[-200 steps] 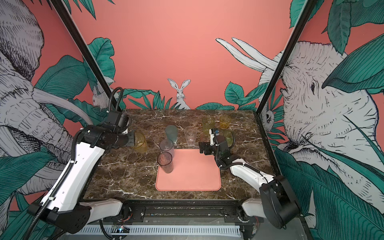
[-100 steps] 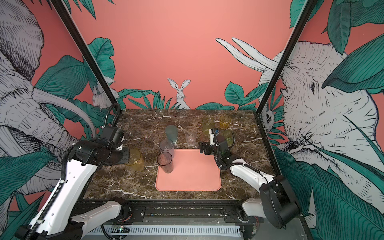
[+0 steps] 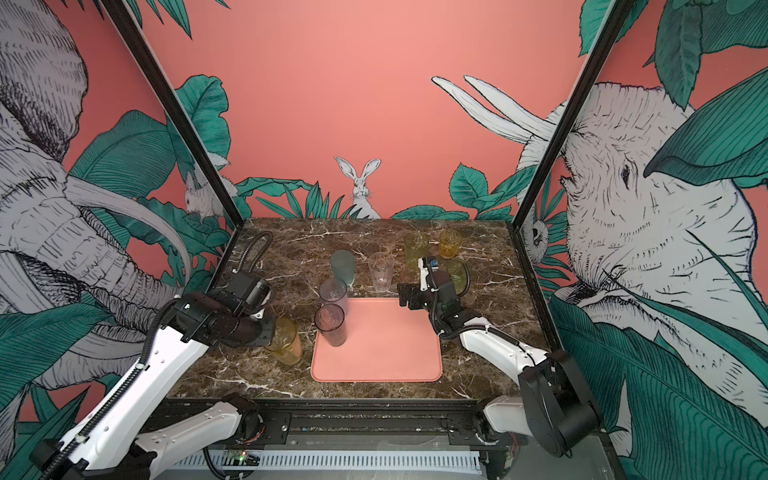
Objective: Place the glasses into the tray
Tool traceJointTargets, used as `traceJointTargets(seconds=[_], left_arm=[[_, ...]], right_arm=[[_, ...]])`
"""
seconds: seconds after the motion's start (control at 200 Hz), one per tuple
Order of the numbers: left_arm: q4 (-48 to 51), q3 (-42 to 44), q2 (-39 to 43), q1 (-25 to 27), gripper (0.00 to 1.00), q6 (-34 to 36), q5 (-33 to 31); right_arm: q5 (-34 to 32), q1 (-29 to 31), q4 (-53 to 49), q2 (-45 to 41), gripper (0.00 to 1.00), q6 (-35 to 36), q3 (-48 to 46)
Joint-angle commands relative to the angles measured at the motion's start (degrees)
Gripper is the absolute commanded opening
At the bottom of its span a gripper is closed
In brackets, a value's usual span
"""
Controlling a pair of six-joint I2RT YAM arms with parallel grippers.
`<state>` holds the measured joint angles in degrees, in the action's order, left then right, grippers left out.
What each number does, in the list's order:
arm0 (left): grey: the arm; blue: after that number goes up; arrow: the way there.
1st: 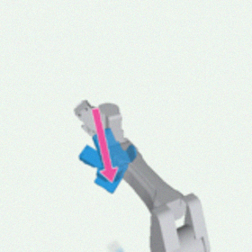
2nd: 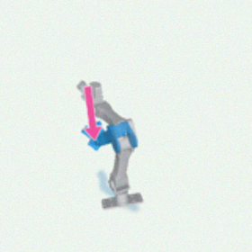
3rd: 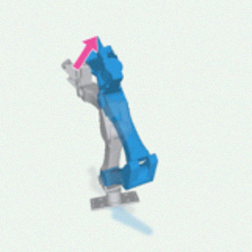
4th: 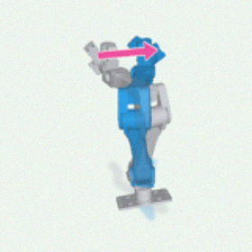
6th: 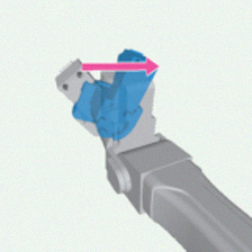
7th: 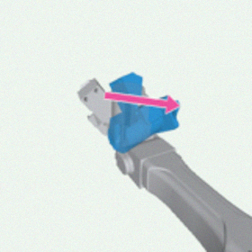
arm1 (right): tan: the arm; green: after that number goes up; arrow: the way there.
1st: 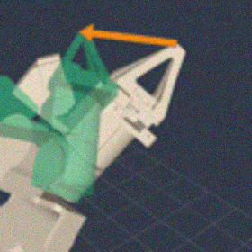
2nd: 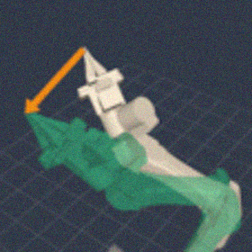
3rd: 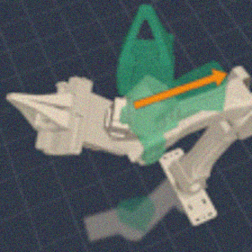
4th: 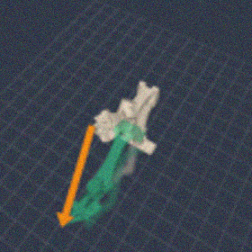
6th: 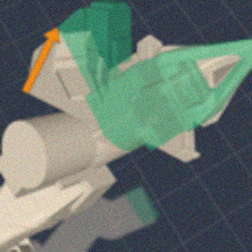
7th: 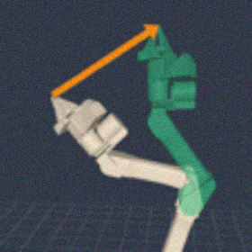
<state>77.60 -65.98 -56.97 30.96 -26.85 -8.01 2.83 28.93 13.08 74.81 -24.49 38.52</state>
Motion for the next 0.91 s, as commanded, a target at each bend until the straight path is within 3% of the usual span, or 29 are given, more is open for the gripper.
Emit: traceJointTargets(seconds=[0.0, 0.53, 0.9], left_arm=[[-3.47, 2.24, 0.8, 3.11, 0.0, -1.5, 1.48], [-11.57, 10.98, 2.29, 10.75, 0.0, -3.39, 3.38], [-14.85, 11.05, -0.12, 15.21, 0.0, -3.48, 2.7]], right_arm=[[0.11, -0.16, 2.87, 0.33, 0.91, -0.49, -0.47], [1.14, -0.12, 2.61, 1.84, 0.91, -0.65, 0.24], [0.73, -0.13, 2.55, 2.15, 0.91, -0.52, 0.32]])
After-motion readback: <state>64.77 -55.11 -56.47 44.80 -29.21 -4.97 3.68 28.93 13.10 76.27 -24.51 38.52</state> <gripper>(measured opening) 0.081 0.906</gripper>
